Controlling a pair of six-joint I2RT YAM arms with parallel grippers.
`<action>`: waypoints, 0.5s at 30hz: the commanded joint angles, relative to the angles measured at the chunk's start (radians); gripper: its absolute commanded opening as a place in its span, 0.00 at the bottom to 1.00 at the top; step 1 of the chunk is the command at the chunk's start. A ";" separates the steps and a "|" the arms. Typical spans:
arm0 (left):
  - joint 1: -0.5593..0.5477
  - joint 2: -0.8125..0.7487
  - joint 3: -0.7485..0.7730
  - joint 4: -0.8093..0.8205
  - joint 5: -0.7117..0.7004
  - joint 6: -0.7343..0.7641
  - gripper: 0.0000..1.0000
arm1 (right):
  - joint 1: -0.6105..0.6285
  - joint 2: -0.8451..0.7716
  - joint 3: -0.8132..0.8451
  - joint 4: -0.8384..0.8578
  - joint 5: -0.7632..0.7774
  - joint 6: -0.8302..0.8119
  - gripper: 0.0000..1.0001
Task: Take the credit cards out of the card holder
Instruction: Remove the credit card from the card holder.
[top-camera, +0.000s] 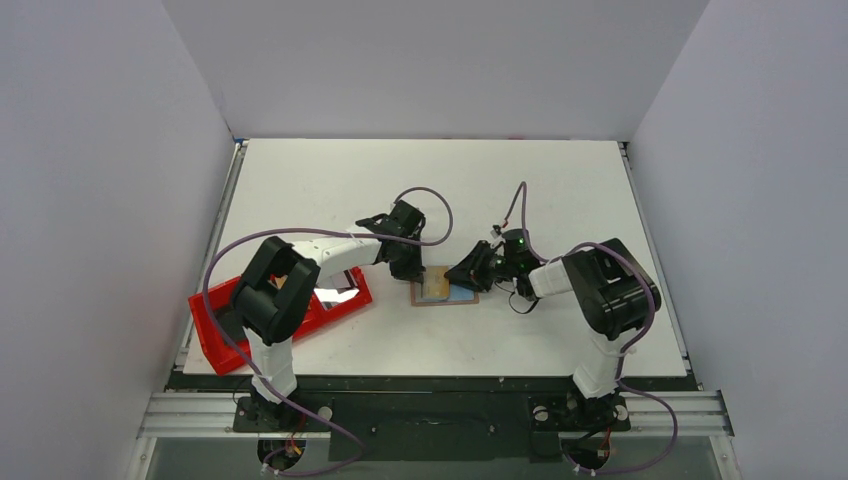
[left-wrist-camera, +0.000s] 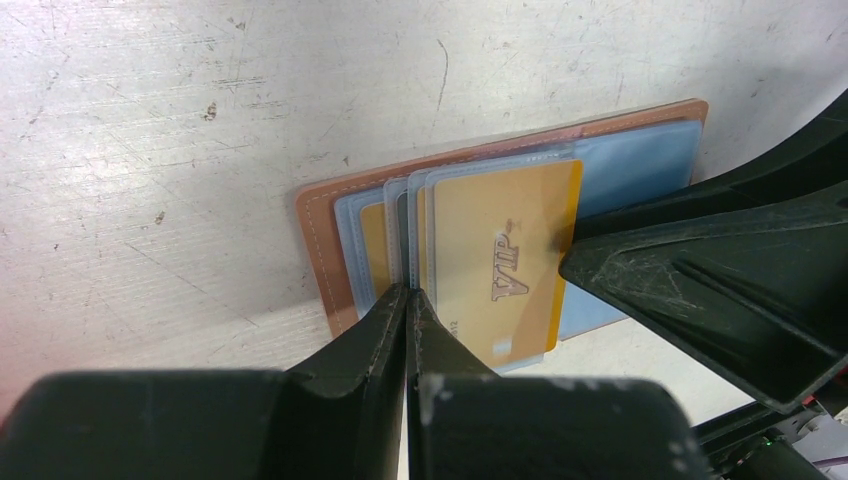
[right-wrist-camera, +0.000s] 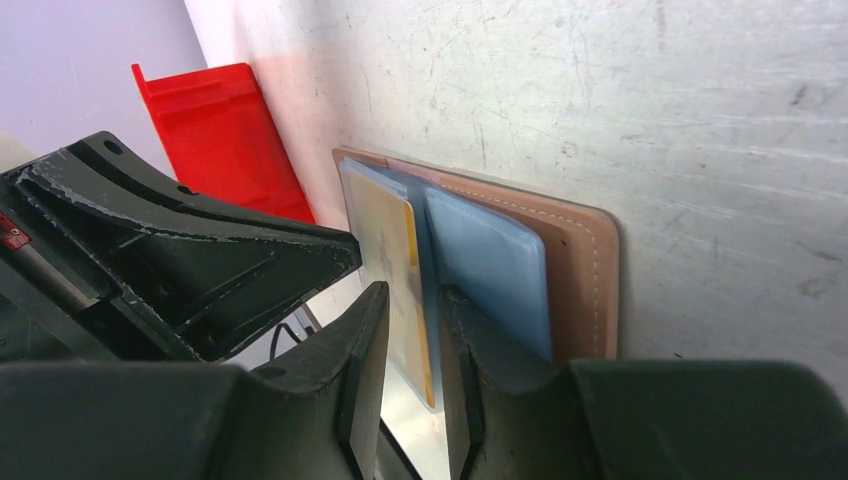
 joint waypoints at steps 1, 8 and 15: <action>-0.006 0.043 -0.037 -0.051 -0.043 0.008 0.00 | 0.002 0.014 -0.007 0.108 -0.013 0.023 0.21; -0.006 0.041 -0.043 -0.047 -0.040 0.003 0.00 | -0.003 0.019 -0.020 0.130 -0.008 0.037 0.09; -0.004 0.038 -0.057 -0.042 -0.034 -0.004 0.00 | -0.019 0.002 -0.030 0.121 0.000 0.028 0.00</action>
